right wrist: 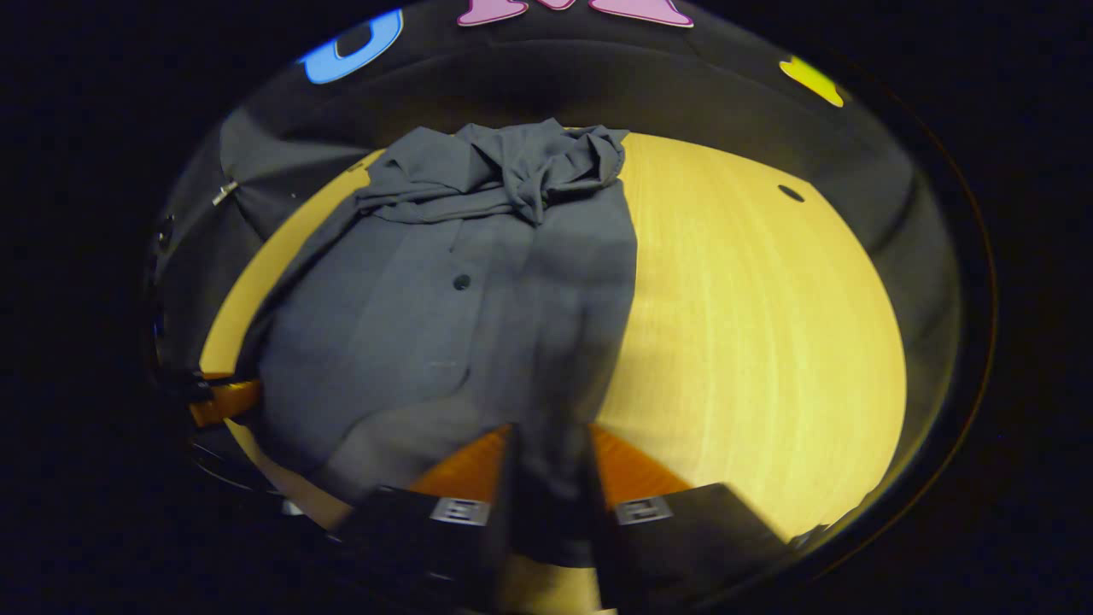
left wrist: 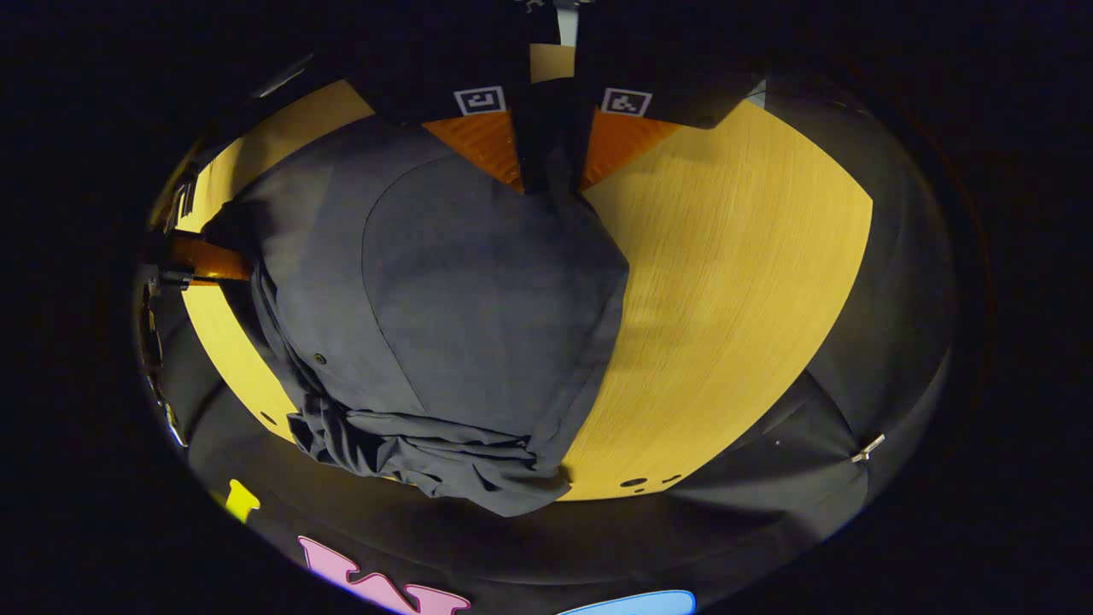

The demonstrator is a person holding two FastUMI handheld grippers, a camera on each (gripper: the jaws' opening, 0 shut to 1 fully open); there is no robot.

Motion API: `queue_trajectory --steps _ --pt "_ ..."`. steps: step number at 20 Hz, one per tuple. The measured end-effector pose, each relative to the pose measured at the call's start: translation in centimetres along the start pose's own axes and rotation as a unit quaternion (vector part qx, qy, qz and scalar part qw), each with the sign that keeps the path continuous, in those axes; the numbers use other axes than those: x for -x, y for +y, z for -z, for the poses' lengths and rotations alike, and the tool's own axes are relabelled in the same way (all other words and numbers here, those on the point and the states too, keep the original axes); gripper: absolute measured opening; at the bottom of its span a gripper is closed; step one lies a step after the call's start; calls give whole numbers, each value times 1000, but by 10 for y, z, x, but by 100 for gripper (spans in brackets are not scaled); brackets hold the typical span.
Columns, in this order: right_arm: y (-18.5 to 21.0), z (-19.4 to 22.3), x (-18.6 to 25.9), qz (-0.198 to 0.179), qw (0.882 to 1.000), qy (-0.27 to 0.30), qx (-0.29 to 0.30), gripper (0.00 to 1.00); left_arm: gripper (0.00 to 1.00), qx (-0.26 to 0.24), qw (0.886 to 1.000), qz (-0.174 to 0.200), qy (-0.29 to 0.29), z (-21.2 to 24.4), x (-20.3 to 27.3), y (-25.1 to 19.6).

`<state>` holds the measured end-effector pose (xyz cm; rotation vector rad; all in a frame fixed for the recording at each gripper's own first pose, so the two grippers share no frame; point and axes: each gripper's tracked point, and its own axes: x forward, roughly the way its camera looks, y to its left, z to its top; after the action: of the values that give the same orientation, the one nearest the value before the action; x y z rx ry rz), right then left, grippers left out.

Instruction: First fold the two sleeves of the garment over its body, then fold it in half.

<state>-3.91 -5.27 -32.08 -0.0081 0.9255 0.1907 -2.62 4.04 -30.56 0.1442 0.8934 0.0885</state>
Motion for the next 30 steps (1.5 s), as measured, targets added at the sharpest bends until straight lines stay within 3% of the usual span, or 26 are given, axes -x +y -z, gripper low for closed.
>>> queue_trajectory --steps 1,2,4,6,12,13,15,21,23,24,30 --pt "0 0 1 -3 1000 6 3 25 28 2 1000 1 -1 -1 -1 -3" --pt "-1 -1 -3 -8 1000 3 5 20 16 1 1000 1 -2 -1 0 -5" --pt "2 0 -2 -20 1000 9 6 10 6 -1 1000 3 -6 -1 0 -5" --pt "3 -1 -2 -27 1000 3 12 6 6 6 1000 -1 -14 -3 0 -6" --pt "6 -18 13 -38 999 -19 15 5 5 74 995 35 -51 -32 25 -16" --pt "7 -32 20 -41 998 -44 11 0 5 96 992 44 -62 -44 33 -18" --pt "11 -47 27 -48 997 -63 6 5 5 120 987 63 -92 -75 52 -21" --pt "31 -128 37 -77 990 -120 8 5 5 113 977 81 -162 -157 81 -21" --pt "33 -150 37 -81 987 -137 16 5 2 117 973 85 -180 -180 86 -20" --pt "34 -162 35 -81 986 -145 19 5 6 120 971 86 -190 -193 88 -20" --pt "32 -233 26 -80 978 -190 17 5 5 132 957 84 -246 -272 84 -11"
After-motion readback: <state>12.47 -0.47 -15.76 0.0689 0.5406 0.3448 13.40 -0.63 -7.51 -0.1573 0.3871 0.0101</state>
